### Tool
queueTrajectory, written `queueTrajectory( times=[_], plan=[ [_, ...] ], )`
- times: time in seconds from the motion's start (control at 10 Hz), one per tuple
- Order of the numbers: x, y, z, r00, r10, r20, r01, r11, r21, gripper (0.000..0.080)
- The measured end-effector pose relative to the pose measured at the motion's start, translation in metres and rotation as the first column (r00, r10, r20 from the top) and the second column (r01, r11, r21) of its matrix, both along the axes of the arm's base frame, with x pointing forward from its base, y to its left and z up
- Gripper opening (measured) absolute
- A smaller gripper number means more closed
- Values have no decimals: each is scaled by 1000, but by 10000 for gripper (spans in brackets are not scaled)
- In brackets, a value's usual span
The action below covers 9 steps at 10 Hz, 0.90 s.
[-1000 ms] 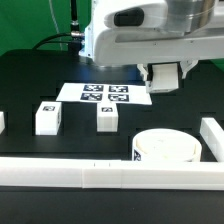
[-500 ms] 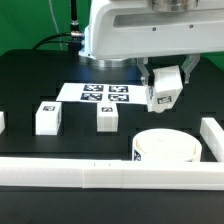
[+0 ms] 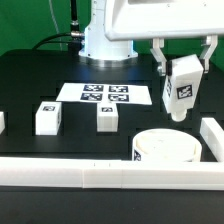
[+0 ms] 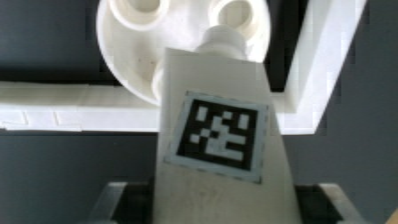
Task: Assemble stool
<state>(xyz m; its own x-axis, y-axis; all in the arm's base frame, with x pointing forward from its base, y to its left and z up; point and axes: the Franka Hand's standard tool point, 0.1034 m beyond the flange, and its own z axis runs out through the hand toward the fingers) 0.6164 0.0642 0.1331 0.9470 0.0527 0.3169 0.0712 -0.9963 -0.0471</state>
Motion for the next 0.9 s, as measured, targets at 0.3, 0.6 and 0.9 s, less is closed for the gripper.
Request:
queueTrajectory(
  times=[0.3,0.6,0.9],
  plan=[
    [1,9,1,997,36,70,-35,999,-11,327],
    [6,9,2,991,82,110,-79,996,-30,327],
    [5,10,-3,946,167,276,-146,985,-95,327]
  ],
)
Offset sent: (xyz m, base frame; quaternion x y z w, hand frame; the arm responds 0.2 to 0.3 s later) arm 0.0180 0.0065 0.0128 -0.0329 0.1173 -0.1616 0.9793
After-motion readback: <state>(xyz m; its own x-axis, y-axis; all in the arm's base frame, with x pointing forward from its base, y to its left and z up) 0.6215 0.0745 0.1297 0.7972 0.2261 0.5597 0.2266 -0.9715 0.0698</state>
